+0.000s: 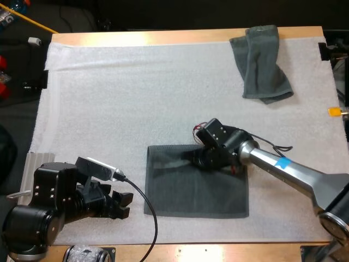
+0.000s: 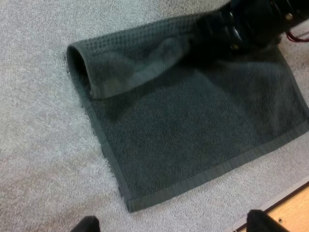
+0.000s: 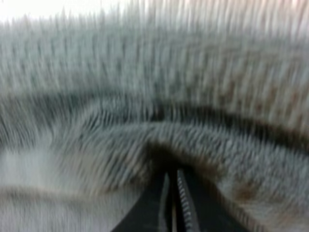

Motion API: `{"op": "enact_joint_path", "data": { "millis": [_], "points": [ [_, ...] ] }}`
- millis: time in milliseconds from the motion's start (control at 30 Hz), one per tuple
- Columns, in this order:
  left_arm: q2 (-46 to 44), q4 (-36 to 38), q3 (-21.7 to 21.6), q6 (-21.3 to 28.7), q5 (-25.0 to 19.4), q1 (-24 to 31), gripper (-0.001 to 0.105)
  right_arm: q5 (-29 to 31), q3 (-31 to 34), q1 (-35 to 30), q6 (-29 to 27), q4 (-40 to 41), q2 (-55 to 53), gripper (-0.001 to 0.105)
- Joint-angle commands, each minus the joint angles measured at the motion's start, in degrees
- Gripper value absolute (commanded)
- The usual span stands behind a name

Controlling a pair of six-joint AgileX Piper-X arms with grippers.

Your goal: Pick towel from pile, fold and stack

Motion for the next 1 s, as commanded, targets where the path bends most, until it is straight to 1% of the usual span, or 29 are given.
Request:
{"op": "enact_joint_path", "data": {
  "millis": [0, 133, 200, 267, 367, 433, 500, 633, 733, 800, 967],
  "points": [
    [-0.3, 0.3, -0.3, -0.4, -0.3, 0.1, 0.059, 1.6, -1.4, -0.8, 0.0, -1.2, 0.0, 0.0],
    [-0.3, 0.3, -0.3, -0.4, -0.3, 0.1, 0.059, 6.9, -4.1, -2.7, 0.0, -4.2, 0.1, 0.0],
    [-0.3, 0.3, -0.3, -0.4, -0.3, 0.1, 0.059, 10.2, -6.4, -3.9, 0.0, -5.4, 0.1, 0.0],
    [-0.3, 0.3, -0.3, -0.4, -0.3, 0.1, 0.059, 11.8, -8.9, -5.0, 0.0, -5.5, 0.1, 0.0],
    [-0.3, 0.3, -0.3, -0.4, -0.3, 0.1, 0.059, 12.1, -12.5, -6.2, -0.8, -5.4, -0.2, 0.0],
    [-0.3, 0.3, -0.3, -0.4, -0.3, 0.0, 0.059, 11.7, -14.6, -6.5, -2.5, -4.7, -0.8, 0.0],
    [-0.3, 0.2, -0.3, -0.4, -0.3, -0.7, 0.059, 11.5, -16.5, -6.3, -6.3, -2.5, -2.2, 0.0],
    [-0.3, 0.2, -0.3, -0.4, -0.3, -2.1, 0.059, 9.4, -17.1, -5.4, -10.0, 2.9, -5.5, 0.0],
    [-0.3, 0.2, -0.3, -0.2, -0.3, -2.6, 0.059, 8.8, -17.1, -4.6, -11.9, 9.5, -8.1, 0.0],
    [-0.3, 0.2, -0.3, -0.2, -0.3, -2.6, 0.059, 8.8, -17.1, -3.8, -14.5, 15.4, -9.7, 0.0],
    [-0.3, 0.1, -0.3, -0.2, -0.3, -2.6, 0.059, 8.6, -17.1, -1.5, -18.7, 28.4, -11.2, 0.0]
  ]
}}
